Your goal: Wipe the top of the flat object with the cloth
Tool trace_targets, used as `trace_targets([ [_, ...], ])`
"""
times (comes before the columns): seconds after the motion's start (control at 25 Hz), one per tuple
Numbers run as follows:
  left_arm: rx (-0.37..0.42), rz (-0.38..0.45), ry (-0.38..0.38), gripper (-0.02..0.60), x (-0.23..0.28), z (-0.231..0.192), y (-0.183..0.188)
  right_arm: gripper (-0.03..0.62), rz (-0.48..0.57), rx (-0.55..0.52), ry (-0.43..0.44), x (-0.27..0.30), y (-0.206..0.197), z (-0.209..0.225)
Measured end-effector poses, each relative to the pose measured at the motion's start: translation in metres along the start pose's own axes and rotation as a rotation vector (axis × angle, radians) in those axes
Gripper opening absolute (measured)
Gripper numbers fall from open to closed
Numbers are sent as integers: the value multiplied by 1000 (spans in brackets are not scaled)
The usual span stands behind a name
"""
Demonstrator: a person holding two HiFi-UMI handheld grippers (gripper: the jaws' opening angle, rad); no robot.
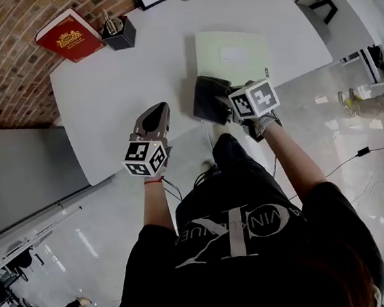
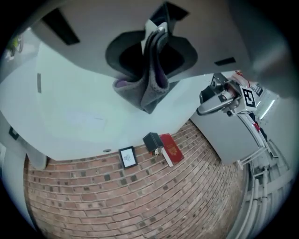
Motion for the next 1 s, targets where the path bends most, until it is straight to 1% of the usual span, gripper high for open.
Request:
trace_targets([
  [0.32, 32, -5, -55, 11, 15, 16, 4, 57, -6, 34, -52, -26, -25, 22],
  [0.88, 55, -15, -115, 11, 31, 40, 8, 57, 20, 156, -206, -92, -67, 93],
  [1.0, 60, -18, -120, 11, 32, 43, 8, 57, 22, 164, -237, -104, -72, 103],
])
Point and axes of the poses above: the fingertips, and each gripper's own axes: x forward along the fingers, z to its right, y out of its top, the point moved 1 cm from there along -x, backward along the fingers, and after that the axes turned 5 degrees about y, right-handed, at the moved point
